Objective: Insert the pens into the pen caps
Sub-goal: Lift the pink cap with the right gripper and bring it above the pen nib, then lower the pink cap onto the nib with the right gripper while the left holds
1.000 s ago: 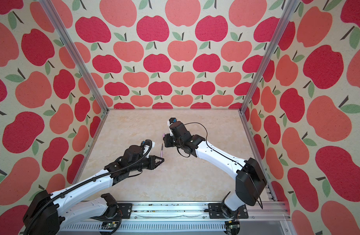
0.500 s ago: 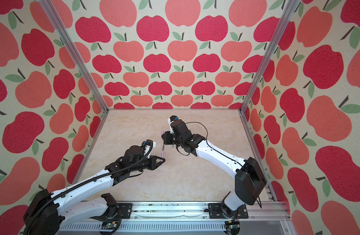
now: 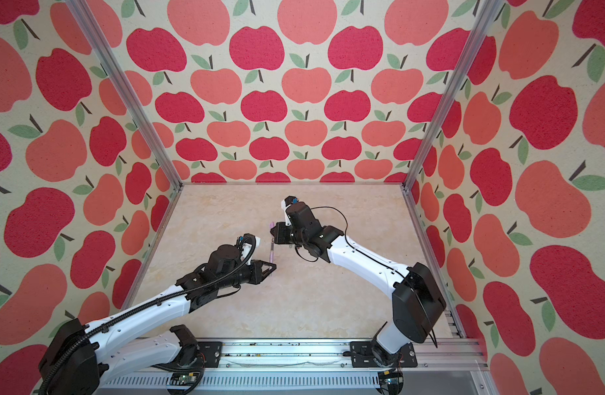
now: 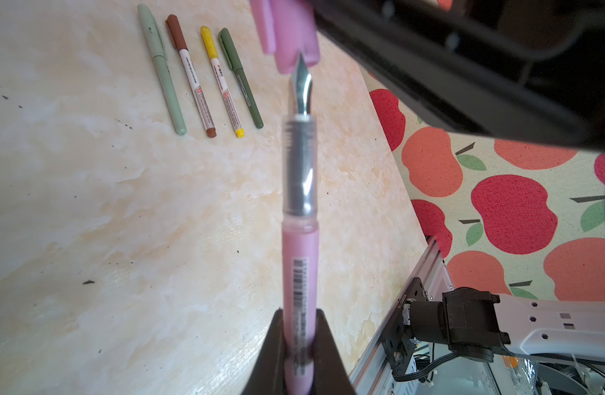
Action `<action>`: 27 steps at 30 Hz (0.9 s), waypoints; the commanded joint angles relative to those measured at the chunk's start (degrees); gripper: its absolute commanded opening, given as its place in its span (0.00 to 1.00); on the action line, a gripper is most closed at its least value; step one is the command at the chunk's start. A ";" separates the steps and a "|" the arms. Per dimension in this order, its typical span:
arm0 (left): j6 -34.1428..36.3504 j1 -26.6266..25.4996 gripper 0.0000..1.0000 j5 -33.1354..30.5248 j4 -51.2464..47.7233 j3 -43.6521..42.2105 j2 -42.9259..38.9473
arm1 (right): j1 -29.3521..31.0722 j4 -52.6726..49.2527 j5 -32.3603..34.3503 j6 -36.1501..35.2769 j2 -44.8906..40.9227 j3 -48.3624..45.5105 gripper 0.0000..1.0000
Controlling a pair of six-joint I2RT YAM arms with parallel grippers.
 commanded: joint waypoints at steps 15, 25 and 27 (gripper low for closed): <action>0.79 -0.29 0.01 -0.46 1.58 -0.39 -0.53 | -0.13 2.20 -0.67 1.46 0.13 -0.90 0.07; 0.80 -0.63 0.01 0.29 1.89 -0.85 -0.11 | -0.76 1.77 -0.92 0.67 1.27 3.25 0.07; 0.72 -0.81 0.01 0.14 2.09 -1.00 0.18 | -0.76 1.69 -0.93 0.60 1.25 3.56 0.07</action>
